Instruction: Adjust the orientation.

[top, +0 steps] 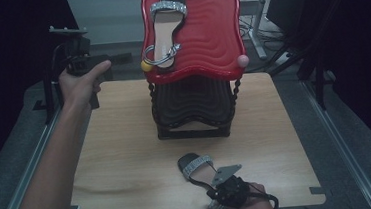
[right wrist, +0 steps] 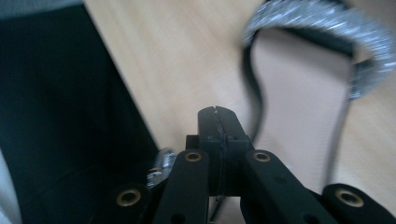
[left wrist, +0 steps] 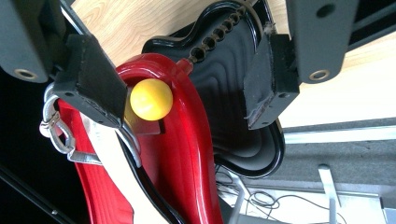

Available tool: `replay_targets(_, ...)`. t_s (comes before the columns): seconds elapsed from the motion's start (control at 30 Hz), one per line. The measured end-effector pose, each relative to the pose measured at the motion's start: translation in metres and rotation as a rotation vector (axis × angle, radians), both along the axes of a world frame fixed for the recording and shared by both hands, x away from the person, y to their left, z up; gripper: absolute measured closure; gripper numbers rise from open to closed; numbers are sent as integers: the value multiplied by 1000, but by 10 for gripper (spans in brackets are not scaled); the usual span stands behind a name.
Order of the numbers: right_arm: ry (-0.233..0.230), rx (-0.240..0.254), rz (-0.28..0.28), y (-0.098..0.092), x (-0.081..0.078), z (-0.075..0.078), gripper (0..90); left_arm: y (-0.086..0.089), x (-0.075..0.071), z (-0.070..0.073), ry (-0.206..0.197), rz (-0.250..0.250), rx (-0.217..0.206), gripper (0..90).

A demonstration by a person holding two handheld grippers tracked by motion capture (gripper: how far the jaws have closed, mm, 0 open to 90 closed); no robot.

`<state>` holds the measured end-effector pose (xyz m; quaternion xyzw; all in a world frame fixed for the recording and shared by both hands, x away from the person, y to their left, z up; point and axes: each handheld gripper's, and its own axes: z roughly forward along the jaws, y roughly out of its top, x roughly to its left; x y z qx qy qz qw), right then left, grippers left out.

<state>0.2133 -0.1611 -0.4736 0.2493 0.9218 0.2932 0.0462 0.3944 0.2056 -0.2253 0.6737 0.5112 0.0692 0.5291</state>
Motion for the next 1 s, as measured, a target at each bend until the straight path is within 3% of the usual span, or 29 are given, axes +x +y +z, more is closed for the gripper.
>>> replay_targets(0.07,-2,-48,7,5,-3,-5,900,0,0,0,0,0,1,300)
replay_targets(0.17,-12,-77,-11,4,-1,-8,900,0,0,1,-2,-1,-1,301)
replay_targets(0.27,11,-46,-20,-2,3,-9,900,1,0,2,-4,0,0,300)
replay_targets(0.73,-16,-66,-118,-29,27,-11,900,-1,0,1,-5,-5,1,302)
replay_targets(0.8,-10,-35,-115,-32,27,-8,900,-1,0,1,-7,-5,1,302)
replay_targets(0.87,10,31,-94,-34,26,-1,890,-1,0,1,-7,-6,1,302)
replay_targets(1.0,-6,120,-75,-40,28,17,669,0,-1,1,-10,-4,-2,302)
